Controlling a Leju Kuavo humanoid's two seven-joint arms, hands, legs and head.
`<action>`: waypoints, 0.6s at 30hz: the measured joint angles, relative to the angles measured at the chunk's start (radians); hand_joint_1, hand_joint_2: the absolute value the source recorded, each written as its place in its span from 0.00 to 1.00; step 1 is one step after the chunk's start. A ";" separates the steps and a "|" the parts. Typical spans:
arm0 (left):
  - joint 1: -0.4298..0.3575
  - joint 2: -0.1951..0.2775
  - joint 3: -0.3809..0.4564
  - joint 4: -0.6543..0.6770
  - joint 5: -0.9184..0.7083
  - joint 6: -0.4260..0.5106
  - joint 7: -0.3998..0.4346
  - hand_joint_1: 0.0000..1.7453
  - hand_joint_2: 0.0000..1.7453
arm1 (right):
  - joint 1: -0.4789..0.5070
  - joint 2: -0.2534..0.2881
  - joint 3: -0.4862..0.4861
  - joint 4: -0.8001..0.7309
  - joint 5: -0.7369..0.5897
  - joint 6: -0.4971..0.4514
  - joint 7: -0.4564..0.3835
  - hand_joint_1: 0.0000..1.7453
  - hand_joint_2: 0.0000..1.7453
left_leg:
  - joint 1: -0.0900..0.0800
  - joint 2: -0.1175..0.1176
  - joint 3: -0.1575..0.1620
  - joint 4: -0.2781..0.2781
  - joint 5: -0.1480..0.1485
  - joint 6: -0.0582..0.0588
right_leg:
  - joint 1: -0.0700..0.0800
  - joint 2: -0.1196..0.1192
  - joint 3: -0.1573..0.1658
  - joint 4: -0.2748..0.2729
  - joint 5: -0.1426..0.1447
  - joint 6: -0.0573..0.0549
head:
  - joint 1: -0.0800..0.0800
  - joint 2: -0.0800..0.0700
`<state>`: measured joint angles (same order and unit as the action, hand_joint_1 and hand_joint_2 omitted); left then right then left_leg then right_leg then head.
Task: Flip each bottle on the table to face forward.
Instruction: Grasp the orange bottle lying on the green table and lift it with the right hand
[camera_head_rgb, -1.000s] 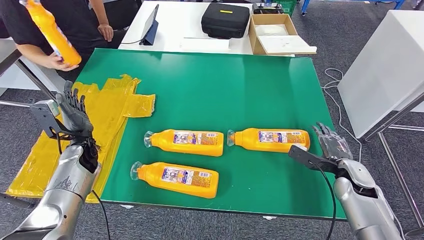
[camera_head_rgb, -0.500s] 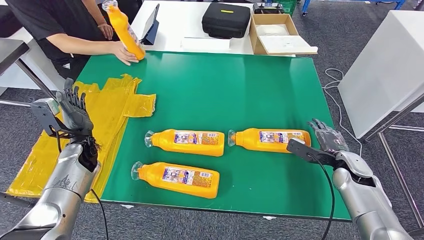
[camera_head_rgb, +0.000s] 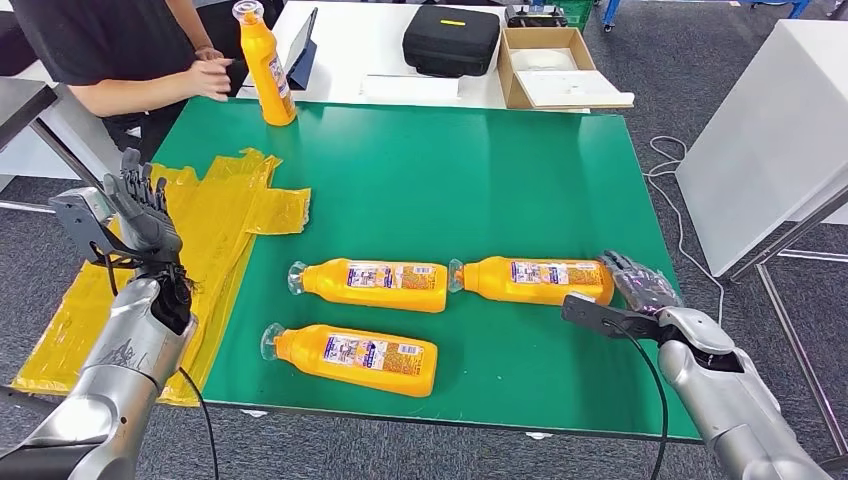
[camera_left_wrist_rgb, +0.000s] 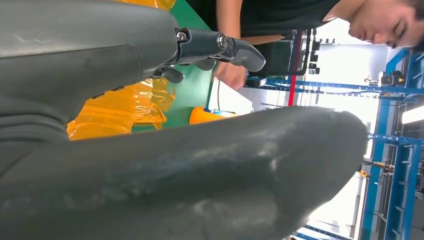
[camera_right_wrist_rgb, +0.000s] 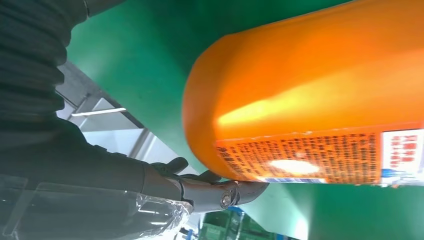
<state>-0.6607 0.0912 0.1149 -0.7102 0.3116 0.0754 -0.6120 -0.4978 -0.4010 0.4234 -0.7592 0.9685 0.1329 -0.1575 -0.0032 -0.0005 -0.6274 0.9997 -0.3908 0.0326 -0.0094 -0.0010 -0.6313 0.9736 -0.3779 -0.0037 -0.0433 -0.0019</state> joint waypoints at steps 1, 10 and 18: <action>0.000 0.001 0.000 0.000 0.000 0.000 0.000 0.00 0.00 | -0.002 0.001 0.006 0.000 0.000 0.000 0.000 0.00 1.00 | 0.000 0.000 0.000 0.000 0.000 0.000 | 0.000 0.000 0.000 0.000 0.000 0.000 | 0.000 0.000; 0.001 0.008 0.000 0.001 0.014 -0.003 -0.008 0.00 0.00 | -0.039 0.017 0.057 0.031 0.011 -0.011 0.007 0.00 1.00 | 0.000 0.000 0.000 0.000 0.000 0.000 | 0.000 0.000 0.000 0.000 0.000 0.000 | 0.000 0.000; 0.004 0.011 0.000 0.001 0.013 -0.005 -0.011 0.00 0.00 | -0.124 0.043 0.112 0.078 0.033 -0.029 0.034 0.00 1.00 | 0.000 0.000 0.000 0.000 0.000 0.000 | 0.000 0.000 0.000 0.000 0.000 0.000 | 0.000 0.000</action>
<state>-0.6566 0.1026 0.1152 -0.7092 0.3248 0.0706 -0.6230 -0.6216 -0.3579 0.5349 -0.6813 1.0010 0.1038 -0.1236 -0.0033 -0.0007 -0.6277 0.9997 -0.3904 0.0325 -0.0095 -0.0010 -0.6313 0.9739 -0.3778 -0.0037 -0.0433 -0.0019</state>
